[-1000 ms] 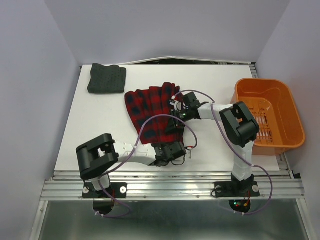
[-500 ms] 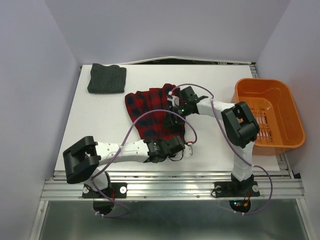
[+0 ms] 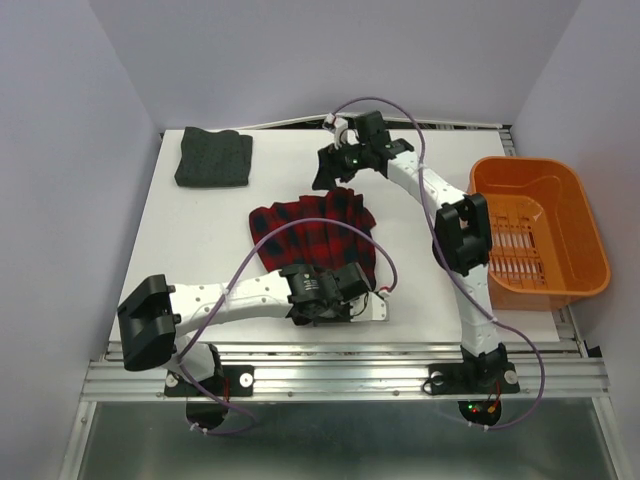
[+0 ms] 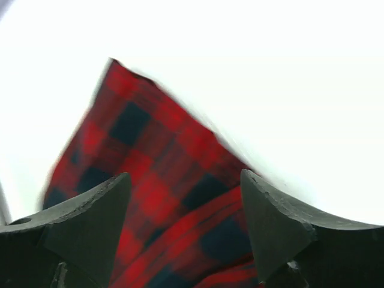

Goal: Fold and stack the skirts
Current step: Fold the skirt

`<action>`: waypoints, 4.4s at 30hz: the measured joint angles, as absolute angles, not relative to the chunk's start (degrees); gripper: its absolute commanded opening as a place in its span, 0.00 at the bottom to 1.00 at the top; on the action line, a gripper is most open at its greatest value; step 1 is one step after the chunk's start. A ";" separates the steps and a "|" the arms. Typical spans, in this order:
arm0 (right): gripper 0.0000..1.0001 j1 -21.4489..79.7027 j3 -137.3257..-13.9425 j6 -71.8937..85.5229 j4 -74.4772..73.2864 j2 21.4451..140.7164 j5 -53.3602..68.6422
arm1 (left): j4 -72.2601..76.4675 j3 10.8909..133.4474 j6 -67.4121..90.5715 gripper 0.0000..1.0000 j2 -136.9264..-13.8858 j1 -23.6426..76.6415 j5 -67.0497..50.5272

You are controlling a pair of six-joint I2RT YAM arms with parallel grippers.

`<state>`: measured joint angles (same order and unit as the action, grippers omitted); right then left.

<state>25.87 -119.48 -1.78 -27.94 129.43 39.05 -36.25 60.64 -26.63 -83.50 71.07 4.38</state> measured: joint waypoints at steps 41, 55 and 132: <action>0.28 26.76 -103.09 -25.32 -43.09 134.63 55.68 | -30.15 75.26 -47.94 0.00 -92.05 38.92 -2.70; 0.29 26.76 -104.73 -25.74 -43.90 135.55 55.66 | -9.10 63.64 -59.09 0.00 -94.70 36.27 -3.22; 0.76 19.16 -97.86 10.48 -29.89 119.59 44.62 | 2.57 58.26 2.72 0.98 -82.15 2.72 -49.63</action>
<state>19.16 -97.86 10.48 -29.89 119.59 44.62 2.57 58.26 2.72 -82.15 2.72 -49.63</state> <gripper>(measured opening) 0.725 0.985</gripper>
